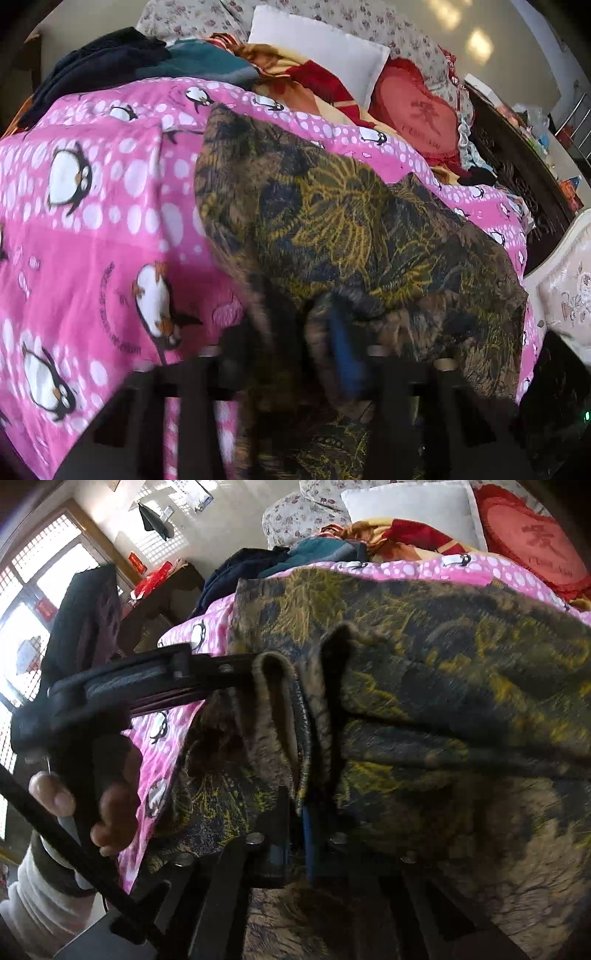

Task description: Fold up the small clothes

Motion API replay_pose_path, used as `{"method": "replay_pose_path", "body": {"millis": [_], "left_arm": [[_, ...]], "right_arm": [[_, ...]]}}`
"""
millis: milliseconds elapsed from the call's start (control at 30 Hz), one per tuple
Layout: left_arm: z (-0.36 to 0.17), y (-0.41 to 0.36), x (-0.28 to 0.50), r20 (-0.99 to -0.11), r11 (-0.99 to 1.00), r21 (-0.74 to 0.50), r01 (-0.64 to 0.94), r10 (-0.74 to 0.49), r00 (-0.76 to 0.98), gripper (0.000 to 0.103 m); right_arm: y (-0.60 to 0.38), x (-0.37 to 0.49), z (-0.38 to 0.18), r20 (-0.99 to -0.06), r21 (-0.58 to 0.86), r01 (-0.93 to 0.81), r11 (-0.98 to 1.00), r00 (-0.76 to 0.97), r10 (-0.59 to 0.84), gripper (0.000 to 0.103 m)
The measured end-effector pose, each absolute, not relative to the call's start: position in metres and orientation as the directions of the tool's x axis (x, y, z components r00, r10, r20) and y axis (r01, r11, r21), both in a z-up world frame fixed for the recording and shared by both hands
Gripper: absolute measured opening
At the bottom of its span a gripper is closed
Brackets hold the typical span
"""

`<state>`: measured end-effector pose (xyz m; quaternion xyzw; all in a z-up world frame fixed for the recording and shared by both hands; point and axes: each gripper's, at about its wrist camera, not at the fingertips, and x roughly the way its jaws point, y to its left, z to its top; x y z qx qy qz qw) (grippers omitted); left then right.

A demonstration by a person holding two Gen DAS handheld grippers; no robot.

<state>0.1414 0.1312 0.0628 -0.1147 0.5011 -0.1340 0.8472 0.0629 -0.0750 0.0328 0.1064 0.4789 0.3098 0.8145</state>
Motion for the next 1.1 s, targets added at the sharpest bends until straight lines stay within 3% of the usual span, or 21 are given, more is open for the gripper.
{"method": "replay_pose_path", "body": {"millis": [100, 267, 400, 433, 467, 500, 533, 567, 633, 700, 800, 967, 1033, 1100], "left_arm": [[0.091, 0.134, 0.149, -0.795, 0.934, -0.322, 0.157, -0.357, 0.491, 0.011], [0.147, 0.152, 0.154, -0.713, 0.945, -0.281, 0.167, -0.322, 0.624, 0.011], [0.152, 0.168, 0.15, -0.717, 0.956, -0.255, 0.143, -0.286, 0.636, 0.012], [0.148, 0.171, 0.146, -0.723, 0.962, -0.238, 0.135, -0.268, 0.636, 0.014], [0.144, 0.172, 0.145, -0.732, 0.966, -0.223, 0.128, -0.252, 0.632, 0.025], [0.138, 0.173, 0.143, -0.741, 0.97, -0.21, 0.123, -0.24, 0.627, 0.041], [0.132, 0.175, 0.138, -0.747, 0.972, -0.204, 0.12, -0.234, 0.622, 0.048], [0.126, 0.176, 0.133, -0.75, 0.971, -0.204, 0.127, -0.238, 0.617, 0.053], [0.116, 0.174, 0.123, -0.764, 0.969, -0.194, 0.152, -0.246, 0.597, 0.056], [0.108, 0.171, 0.114, -0.777, 0.975, -0.157, 0.16, -0.221, 0.589, 0.072], [0.094, 0.165, 0.101, -0.787, 0.983, -0.081, 0.163, -0.163, 0.594, 0.081], [0.061, 0.166, 0.098, -0.837, 0.986, -0.096, 0.138, -0.155, 0.525, 0.083], [0.056, 0.166, 0.094, -0.838, 0.983, -0.116, 0.143, -0.174, 0.518, 0.075], [0.059, 0.162, 0.093, -0.84, 0.98, -0.118, 0.162, -0.186, 0.51, 0.008]], "right_arm": [[-0.072, 0.053, 0.053, -0.627, 0.549, -0.426, 0.719, 0.36, 0.691, 0.006], [-0.038, 0.044, 0.101, -0.46, 0.588, -0.531, 0.611, 0.402, 0.792, 0.006], [-0.008, 0.05, 0.083, -0.473, 0.604, -0.517, 0.606, 0.38, 0.795, 0.006], [-0.005, 0.05, 0.075, -0.485, 0.614, -0.517, 0.596, 0.349, 0.802, 0.009], [-0.003, 0.047, 0.065, -0.495, 0.631, -0.519, 0.576, 0.303, 0.815, 0.01], [-0.002, 0.042, 0.053, -0.515, 0.652, -0.506, 0.565, 0.252, 0.82, 0.019], [-0.002, 0.038, 0.046, -0.532, 0.667, -0.492, 0.56, 0.211, 0.82, 0.04], [-0.004, 0.032, 0.04, -0.54, 0.687, -0.487, 0.539, 0.155, 0.828, 0.047], [-0.021, 0.013, 0.048, -0.581, 0.612, -0.549, 0.569, 0.177, 0.795, 0.049], [-0.043, 0.003, 0.064, -0.619, 0.491, -0.58, 0.65, 0.292, 0.729, 0.049], [-0.084, 0.012, 0.084, -0.616, 0.429, -0.515, 0.742, 0.434, 0.657, 0.049], [-0.145, 0.035, 0.09, -0.589, 0.469, -0.362, 0.806, 0.552, 0.59, 0.049], [-0.162, 0.038, 0.089, -0.582, 0.489, -0.318, 0.812, 0.574, 0.576, 0.049], [-0.177, 0.038, 0.088, -0.585, 0.485, -0.281, 0.828, 0.599, 0.546, 0.049]]}}
